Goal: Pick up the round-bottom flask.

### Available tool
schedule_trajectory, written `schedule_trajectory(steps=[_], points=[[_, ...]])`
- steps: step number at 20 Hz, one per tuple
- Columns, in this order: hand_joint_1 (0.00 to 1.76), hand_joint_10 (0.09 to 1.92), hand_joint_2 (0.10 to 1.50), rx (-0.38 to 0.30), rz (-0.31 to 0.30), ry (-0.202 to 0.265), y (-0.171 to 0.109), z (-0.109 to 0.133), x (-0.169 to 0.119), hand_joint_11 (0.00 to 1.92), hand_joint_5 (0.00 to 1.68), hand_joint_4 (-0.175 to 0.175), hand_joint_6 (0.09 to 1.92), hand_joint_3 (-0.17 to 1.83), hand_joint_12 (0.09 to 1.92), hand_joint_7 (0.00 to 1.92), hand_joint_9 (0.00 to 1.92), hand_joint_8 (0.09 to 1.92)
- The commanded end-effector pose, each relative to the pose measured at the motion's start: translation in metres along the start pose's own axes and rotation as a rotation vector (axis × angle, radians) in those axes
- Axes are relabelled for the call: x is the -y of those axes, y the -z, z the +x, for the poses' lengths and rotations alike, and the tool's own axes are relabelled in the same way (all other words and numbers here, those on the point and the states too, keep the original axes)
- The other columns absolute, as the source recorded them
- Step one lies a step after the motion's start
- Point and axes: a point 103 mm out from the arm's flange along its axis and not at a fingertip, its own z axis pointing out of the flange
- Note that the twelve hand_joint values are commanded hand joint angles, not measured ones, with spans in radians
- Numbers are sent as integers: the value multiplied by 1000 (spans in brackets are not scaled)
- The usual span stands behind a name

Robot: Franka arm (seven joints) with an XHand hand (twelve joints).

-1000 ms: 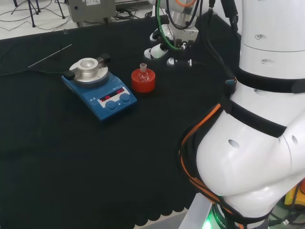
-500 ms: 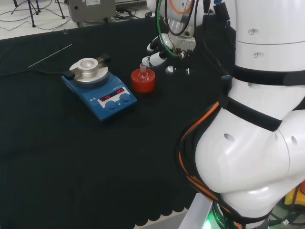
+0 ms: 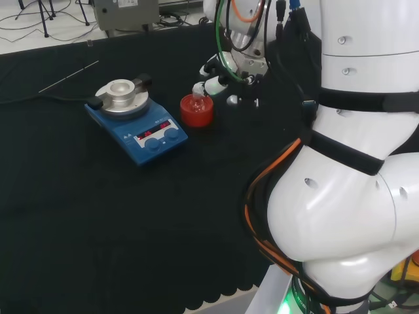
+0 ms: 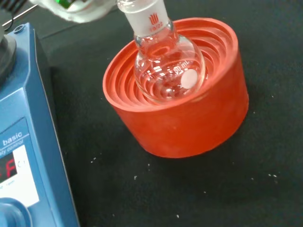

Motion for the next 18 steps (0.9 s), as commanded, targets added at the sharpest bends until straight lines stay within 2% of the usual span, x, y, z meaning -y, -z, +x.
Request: schedule_trajectory(steps=[1, 2, 3, 5, 6, 7, 8, 9, 11, 12, 13, 14, 15, 16, 18], points=[[805, 584, 626, -38, 6, 93, -4, -16, 0, 16, 677, 5, 370, 569, 1362, 344, 469, 561], [803, 584, 624, -33, -14, 24, -12, -25, -5, 16, 671, 6, 394, 570, 1363, 346, 470, 562], [803, 584, 621, 32, -30, -34, -14, -26, -5, 17, 669, 8, 408, 570, 1364, 349, 471, 563], [804, 585, 617, 49, -29, -25, -20, -17, -5, 22, 653, 9, 456, 572, 1356, 353, 472, 563], [805, 585, 614, 75, -49, -33, -25, -9, -5, 22, 643, 9, 482, 573, 1358, 354, 473, 563], [807, 586, 612, 132, -65, -71, -31, -1, -5, 21, 635, 9, 501, 573, 1360, 354, 473, 563], [809, 586, 611, 134, -64, -62, -34, 6, -5, 21, 631, 9, 512, 573, 1361, 354, 473, 563], [811, 586, 610, 80, -88, -97, -24, -16, -4, 21, 629, 9, 520, 573, 1361, 355, 473, 563], [813, 587, 608, 54, -66, -49, -22, -23, -3, 22, 626, 9, 529, 573, 1360, 355, 473, 563], [815, 587, 607, 131, -58, -77, -23, -25, -3, 22, 625, 9, 532, 573, 1360, 355, 473, 563], [815, 587, 607, 151, -68, -91, -23, -25, -3, 22, 624, 9, 535, 573, 1359, 356, 473, 564], [816, 587, 607, 155, -69, -84, -24, -24, -4, 22, 623, 9, 538, 574, 1359, 356, 474, 564], [817, 587, 606, 135, -63, -53, -28, -19, -4, 23, 623, 9, 540, 574, 1359, 356, 474, 564], [819, 587, 606, 60, -55, -18, -28, -20, -4, 23, 624, 9, 543, 574, 1359, 356, 474, 564], [824, 588, 605, 24, -48, 0, -30, -22, -4, 23, 626, 10, 548, 574, 1359, 356, 474, 564]])
